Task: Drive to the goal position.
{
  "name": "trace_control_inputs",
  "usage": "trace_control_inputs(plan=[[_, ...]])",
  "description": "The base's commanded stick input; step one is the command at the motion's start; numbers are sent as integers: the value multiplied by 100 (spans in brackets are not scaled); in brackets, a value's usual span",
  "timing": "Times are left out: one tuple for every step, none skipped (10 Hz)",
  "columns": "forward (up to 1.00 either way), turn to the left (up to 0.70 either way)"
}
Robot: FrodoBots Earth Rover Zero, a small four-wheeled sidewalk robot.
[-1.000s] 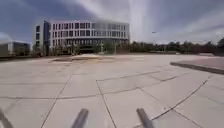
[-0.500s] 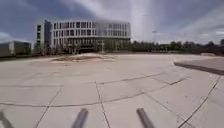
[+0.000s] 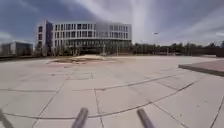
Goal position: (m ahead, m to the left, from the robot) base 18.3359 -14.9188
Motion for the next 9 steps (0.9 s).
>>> trace_control_inputs(plan=[[50,0],[50,0],[50,0],[50,0],[50,0],[50,0],[50,0],[50,0],[50,0]])
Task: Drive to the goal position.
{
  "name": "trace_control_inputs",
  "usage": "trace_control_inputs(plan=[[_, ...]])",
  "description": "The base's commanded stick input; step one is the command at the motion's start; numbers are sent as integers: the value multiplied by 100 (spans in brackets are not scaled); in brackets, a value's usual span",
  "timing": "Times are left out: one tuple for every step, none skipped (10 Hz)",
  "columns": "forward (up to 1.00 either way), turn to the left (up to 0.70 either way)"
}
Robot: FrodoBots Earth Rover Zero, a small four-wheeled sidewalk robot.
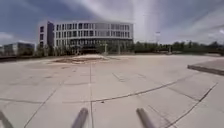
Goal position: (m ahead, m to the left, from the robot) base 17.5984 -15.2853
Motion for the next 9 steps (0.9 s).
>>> trace_control_inputs(plan=[[50,0],[50,0],[50,0],[50,0],[50,0],[50,0],[50,0],[50,0],[50,0]])
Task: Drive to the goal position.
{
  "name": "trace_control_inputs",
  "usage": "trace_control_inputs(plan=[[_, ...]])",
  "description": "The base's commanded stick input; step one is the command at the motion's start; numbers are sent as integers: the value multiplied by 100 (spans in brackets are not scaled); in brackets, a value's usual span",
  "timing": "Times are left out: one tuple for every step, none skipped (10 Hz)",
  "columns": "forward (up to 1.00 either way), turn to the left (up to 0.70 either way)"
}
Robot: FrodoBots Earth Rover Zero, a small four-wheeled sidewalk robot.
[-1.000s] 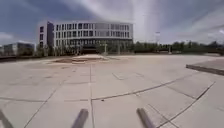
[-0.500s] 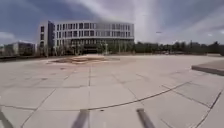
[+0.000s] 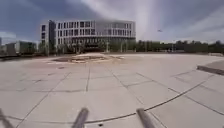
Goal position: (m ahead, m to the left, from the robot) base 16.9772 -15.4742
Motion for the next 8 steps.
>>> trace_control_inputs(plan=[[50,0],[50,0],[50,0],[50,0],[50,0],[50,0],[50,0],[50,0]])
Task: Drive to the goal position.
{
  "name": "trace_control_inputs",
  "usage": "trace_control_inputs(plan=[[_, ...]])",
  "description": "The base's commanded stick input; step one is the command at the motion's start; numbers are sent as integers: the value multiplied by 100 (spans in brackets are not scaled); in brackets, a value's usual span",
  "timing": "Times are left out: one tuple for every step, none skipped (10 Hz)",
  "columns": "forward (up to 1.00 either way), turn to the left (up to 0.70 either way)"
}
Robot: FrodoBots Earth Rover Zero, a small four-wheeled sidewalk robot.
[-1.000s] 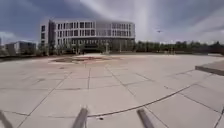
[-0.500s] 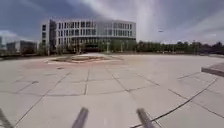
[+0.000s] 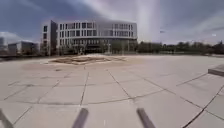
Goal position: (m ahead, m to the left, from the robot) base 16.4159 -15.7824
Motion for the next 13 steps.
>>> trace_control_inputs(plan=[[50,0],[50,0],[50,0],[50,0],[50,-44],[50,-23],[50,0],[50,-26],[50,-50],[50,-50],[50,-50],[50,-50],[50,-50]])
